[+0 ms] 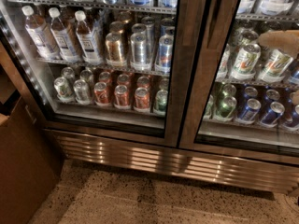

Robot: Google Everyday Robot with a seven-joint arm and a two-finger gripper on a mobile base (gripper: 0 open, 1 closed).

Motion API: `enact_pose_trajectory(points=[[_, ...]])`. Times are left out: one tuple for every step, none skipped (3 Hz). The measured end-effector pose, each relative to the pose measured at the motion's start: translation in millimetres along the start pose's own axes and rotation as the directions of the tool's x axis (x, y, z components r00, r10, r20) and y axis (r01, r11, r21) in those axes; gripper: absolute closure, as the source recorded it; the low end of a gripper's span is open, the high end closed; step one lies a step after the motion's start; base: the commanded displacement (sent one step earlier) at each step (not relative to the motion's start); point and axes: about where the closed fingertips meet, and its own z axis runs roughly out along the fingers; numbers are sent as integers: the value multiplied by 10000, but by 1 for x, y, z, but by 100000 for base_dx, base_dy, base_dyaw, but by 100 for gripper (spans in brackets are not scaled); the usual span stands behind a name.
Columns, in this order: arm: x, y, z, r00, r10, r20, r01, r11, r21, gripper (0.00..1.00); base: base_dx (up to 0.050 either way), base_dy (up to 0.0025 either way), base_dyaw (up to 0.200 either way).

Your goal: Open right fridge door

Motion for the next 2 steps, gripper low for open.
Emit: enact_pose_trajectory(points=[[0, 0, 0, 10000, -1, 0, 1, 10000, 0, 0, 0, 0, 0], [-4, -5, 8, 10000, -85, 31, 85, 10000, -44, 0, 0, 0, 0]])
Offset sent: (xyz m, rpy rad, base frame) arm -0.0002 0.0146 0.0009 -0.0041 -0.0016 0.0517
